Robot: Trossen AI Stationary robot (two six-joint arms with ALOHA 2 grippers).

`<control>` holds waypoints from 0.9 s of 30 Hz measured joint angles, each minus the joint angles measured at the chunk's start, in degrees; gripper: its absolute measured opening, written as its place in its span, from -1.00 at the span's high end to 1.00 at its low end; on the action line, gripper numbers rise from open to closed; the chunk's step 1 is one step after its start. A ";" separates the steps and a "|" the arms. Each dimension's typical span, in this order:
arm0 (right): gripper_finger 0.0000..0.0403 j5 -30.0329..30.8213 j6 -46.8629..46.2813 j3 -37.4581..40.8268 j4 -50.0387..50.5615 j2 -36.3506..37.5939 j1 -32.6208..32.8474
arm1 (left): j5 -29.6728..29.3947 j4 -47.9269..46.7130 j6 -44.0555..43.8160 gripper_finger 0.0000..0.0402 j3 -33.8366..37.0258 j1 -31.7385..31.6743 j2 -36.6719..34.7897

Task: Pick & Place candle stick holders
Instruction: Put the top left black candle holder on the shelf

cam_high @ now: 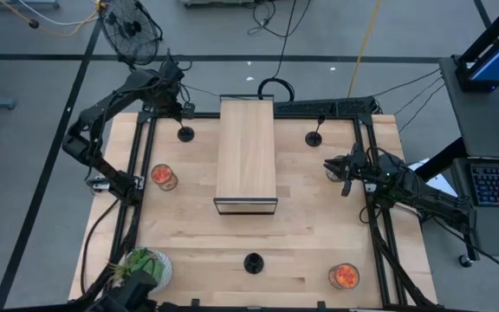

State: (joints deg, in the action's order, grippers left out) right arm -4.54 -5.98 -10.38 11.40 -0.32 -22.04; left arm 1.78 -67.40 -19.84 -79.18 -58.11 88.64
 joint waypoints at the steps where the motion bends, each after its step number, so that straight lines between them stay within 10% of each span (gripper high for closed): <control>1: 0.73 0.00 0.00 -0.01 -0.02 0.00 0.02 | 0.64 -0.14 -0.39 0.94 -0.37 0.00 -0.67; 27: 0.73 0.20 0.02 -0.01 0.00 0.00 0.02 | 11.57 -7.42 -17.23 0.94 -1.18 4.06 -20.19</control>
State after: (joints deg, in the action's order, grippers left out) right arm -4.34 -5.96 -10.39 11.40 -0.32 -22.02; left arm 13.35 -74.82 -37.07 -80.36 -54.05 68.45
